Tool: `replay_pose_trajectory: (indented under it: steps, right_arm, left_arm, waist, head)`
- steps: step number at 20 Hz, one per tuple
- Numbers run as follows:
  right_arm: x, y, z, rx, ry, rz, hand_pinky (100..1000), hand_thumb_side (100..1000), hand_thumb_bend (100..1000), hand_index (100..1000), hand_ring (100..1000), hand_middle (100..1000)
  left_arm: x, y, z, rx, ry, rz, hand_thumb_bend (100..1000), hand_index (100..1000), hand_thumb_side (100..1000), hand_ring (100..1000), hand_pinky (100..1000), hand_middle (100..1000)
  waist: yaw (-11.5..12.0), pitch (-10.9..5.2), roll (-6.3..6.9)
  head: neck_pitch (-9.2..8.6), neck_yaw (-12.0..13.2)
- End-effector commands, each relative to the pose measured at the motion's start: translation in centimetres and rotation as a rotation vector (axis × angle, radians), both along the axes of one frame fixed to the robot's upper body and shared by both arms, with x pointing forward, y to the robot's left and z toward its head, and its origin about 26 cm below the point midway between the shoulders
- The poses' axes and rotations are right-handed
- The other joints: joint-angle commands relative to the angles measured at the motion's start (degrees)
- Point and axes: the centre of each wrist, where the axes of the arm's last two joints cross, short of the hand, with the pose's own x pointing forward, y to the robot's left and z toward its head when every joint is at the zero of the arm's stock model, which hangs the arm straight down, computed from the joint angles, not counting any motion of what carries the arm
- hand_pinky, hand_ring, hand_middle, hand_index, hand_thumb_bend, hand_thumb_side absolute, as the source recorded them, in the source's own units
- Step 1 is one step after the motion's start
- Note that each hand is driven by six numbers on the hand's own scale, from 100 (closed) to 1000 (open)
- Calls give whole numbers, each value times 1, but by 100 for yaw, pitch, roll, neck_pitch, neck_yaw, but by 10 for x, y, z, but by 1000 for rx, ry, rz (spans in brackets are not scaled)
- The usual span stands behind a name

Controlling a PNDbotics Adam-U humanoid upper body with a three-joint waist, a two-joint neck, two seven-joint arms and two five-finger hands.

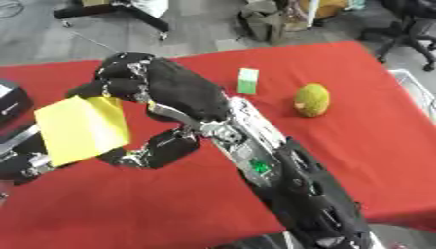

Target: Pick up the objects with one hand, pass them to the other hand, and then place them into the box on the other side of the table.

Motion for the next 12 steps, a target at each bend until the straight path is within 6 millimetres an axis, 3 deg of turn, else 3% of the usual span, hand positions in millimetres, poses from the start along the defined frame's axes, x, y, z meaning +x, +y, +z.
replay_pose_trajectory:
  steps: [1,7,12]
  right_arm:
    - [1,0,-2,-38,-6,-9,776,239,231,782,643,530]
    - [2,-16,-8,-51,11,-35,775,209,246,779,641,526]
    - [6,-20,-15,-76,28,-54,774,241,220,780,641,527]
  left_arm:
    - [1,13,10,17,-48,37,731,758,468,609,786,546]
    - [-3,28,8,9,-59,86,752,759,483,611,788,549]
    - [-4,25,11,-7,-60,61,769,762,508,619,791,557]
  waist:
    - [-4,-47,14]
    - [1,-37,12]
    - [26,-34,20]
  head:
    - [-12,-30]
    - [-12,-63]
    - [-12,-103]
